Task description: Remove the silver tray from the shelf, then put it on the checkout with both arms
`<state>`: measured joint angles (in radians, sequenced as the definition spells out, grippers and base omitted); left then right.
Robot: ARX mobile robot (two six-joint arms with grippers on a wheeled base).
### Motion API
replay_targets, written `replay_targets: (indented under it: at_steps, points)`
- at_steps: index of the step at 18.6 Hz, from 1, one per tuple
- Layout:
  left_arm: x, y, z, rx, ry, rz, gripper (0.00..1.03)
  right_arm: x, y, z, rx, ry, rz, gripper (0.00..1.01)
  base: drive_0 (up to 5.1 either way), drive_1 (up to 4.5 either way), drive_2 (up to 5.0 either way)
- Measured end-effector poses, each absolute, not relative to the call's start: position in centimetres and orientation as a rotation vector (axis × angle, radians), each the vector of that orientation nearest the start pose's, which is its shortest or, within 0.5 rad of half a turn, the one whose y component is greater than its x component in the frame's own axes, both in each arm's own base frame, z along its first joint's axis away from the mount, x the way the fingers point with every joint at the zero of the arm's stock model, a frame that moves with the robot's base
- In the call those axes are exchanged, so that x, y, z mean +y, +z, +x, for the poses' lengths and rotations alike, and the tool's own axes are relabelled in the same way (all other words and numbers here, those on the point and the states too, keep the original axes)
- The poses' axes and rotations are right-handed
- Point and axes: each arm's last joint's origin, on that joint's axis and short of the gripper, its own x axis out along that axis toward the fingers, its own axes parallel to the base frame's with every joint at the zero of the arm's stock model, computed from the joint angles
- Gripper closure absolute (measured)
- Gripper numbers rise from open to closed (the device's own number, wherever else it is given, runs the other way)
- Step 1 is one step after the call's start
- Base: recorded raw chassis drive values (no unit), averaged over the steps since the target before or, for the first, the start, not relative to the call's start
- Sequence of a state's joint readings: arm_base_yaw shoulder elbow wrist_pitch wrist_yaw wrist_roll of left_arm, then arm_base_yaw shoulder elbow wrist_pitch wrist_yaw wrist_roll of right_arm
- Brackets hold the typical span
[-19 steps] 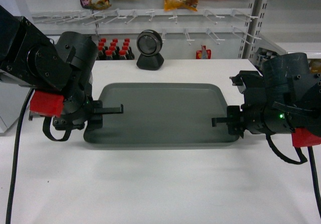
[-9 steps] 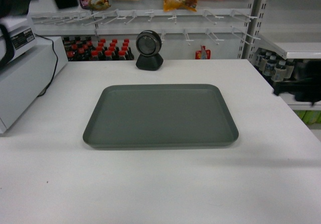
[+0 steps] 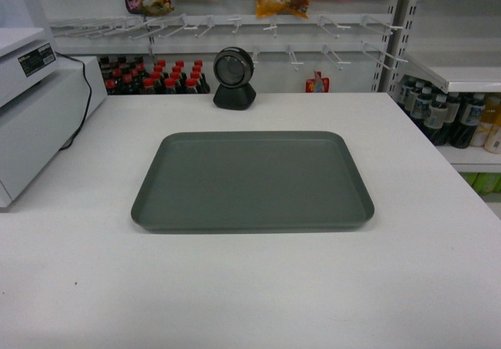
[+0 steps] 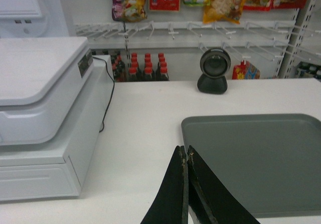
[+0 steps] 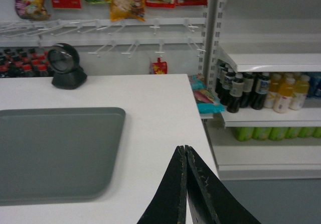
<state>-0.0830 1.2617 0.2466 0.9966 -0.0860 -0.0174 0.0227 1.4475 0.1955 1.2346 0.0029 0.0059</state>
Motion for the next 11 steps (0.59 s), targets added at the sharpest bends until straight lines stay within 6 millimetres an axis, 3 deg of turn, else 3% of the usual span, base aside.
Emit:
replay_targets:
  at_steps: [4, 7, 11]
  points:
    - [-0.1, 17.0, 18.6, 0.001, -0.005, -0.017, 1.02, 0.0, 16.5, 18.7, -0.002, -0.003, 0.006, 0.99, 0.0, 0.0, 0.0]
    - [0.0, 15.8, 16.7, 0.04, -0.002, -0.017, 1.02, 0.0, 16.1, 16.8, 0.023, 0.0, 0.006, 0.99, 0.0, 0.0, 0.0]
    - [0.0, 16.2, 14.9, 0.021, -0.002, -0.017, 1.02, 0.0, 16.3, 15.0, 0.016, 0.0, 0.006, 0.99, 0.0, 0.0, 0.0]
